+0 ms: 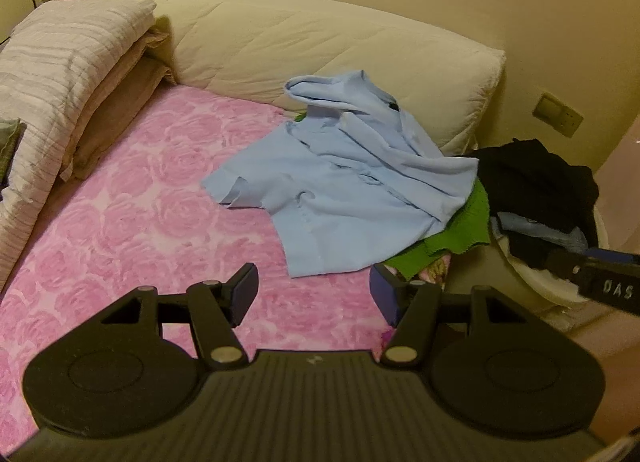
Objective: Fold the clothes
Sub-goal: 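Move both grippers toward the crumpled light blue sweatshirt by the pillow, then close the left gripper on the sweatshirt while the right gripper grasps it too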
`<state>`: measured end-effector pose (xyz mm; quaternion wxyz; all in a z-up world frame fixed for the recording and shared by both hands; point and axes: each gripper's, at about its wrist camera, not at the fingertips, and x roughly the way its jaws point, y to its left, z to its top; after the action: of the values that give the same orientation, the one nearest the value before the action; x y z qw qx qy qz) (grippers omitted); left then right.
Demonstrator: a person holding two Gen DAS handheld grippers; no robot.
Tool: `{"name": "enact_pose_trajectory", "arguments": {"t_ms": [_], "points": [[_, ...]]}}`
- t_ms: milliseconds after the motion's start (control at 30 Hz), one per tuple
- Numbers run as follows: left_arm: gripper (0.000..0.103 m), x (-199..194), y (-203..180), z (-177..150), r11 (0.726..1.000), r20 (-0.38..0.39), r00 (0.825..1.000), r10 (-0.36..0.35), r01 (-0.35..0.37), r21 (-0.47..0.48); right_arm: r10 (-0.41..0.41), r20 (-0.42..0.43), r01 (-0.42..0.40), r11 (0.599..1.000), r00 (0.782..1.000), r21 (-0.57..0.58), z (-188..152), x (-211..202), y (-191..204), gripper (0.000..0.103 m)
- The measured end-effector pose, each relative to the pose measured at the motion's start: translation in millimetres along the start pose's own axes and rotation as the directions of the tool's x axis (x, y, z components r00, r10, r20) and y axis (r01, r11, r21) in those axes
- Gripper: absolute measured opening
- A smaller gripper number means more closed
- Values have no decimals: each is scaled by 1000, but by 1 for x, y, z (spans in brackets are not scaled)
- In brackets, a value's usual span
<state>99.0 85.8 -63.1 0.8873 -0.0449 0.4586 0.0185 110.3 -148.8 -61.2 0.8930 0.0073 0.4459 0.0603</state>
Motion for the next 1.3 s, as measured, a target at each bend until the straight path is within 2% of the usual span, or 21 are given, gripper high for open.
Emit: {"name": "enact_pose_trajectory", "arguments": {"t_ms": [167, 367, 633, 867, 1000, 1200, 1300], "points": [[58, 15, 11, 12, 999, 2, 1000, 15, -15, -39, 13, 23, -13, 1000, 1000, -21, 16, 15, -8, 54], [58, 55, 5, 37, 998, -8, 999, -32, 32, -56, 36, 33, -35, 999, 999, -36, 41, 56, -23, 54], [56, 145, -24, 78, 995, -90, 995, -44, 36, -94, 38, -57, -40, 999, 998, -37, 69, 154, -62, 54], [56, 222, -51, 120, 994, -173, 983, -59, 42, -102, 47, -122, -50, 998, 991, -26, 103, 219, -83, 54], [56, 262, -56, 142, 988, -211, 974, -83, 53, -145, 44, -125, -52, 997, 991, -58, 124, 254, -86, 54], [56, 314, -55, 173, 984, -225, 972, -72, 33, -177, 36, -124, -51, 991, 992, -126, 145, 309, -81, 54], [56, 333, -43, 185, 973, -217, 972, -92, 42, -227, 38, -125, -61, 981, 991, -185, 146, 329, -73, 54]]}}
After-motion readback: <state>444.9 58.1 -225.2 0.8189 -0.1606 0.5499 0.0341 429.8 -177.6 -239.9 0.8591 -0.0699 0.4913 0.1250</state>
